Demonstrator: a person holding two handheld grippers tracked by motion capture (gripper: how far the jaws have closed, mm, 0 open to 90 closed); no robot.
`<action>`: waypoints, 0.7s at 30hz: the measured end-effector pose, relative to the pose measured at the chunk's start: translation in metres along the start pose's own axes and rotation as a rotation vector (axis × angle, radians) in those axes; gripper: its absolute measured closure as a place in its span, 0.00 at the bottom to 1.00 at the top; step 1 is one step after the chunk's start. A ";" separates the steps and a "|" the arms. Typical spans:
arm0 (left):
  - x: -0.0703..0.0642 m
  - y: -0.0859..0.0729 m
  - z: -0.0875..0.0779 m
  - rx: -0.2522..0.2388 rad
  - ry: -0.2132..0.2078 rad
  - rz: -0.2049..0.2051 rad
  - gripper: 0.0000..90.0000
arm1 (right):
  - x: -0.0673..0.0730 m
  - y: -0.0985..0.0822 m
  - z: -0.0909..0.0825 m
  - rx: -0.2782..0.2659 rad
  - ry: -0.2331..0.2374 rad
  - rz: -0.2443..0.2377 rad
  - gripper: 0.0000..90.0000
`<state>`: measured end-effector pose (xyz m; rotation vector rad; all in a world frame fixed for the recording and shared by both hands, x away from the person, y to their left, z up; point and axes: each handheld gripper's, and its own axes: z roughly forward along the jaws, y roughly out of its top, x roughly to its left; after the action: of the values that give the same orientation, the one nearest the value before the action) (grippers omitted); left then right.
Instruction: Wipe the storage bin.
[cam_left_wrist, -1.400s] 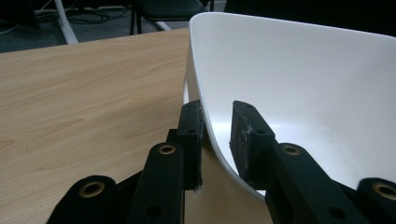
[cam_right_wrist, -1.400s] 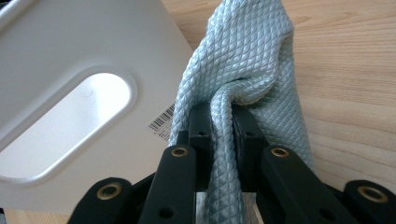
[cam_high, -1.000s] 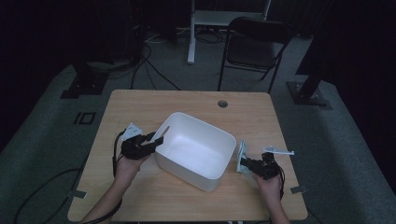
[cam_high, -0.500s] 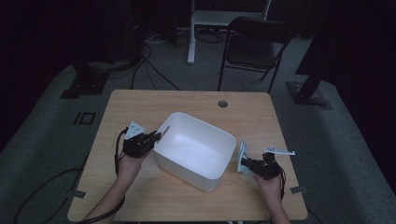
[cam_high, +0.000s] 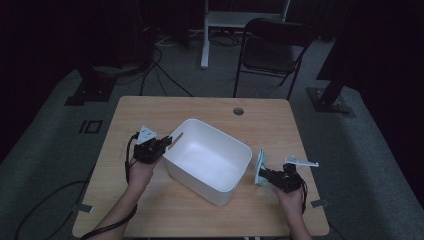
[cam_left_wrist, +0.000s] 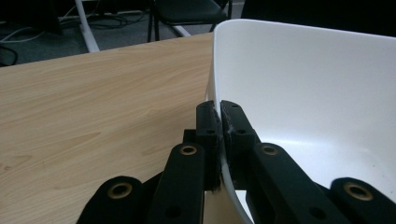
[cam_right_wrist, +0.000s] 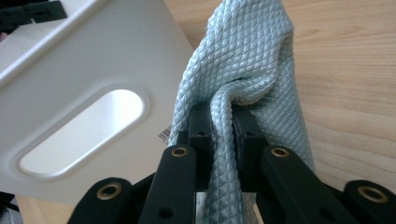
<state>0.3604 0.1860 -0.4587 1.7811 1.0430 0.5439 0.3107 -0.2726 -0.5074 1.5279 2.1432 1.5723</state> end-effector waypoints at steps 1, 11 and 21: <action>0.000 0.000 0.000 0.000 0.000 0.000 0.97 | 0.001 0.000 -0.001 -0.003 0.002 0.000 0.90; -0.001 0.001 0.000 0.007 0.004 0.003 0.97 | 0.022 0.008 -0.017 -0.066 0.066 -0.022 0.90; -0.001 0.001 0.000 0.010 0.002 0.000 0.97 | 0.039 0.015 -0.014 -0.082 0.148 -0.039 0.90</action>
<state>0.3602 0.1853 -0.4579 1.7897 1.0488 0.5420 0.2925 -0.2537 -0.4716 1.3774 2.1377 1.7874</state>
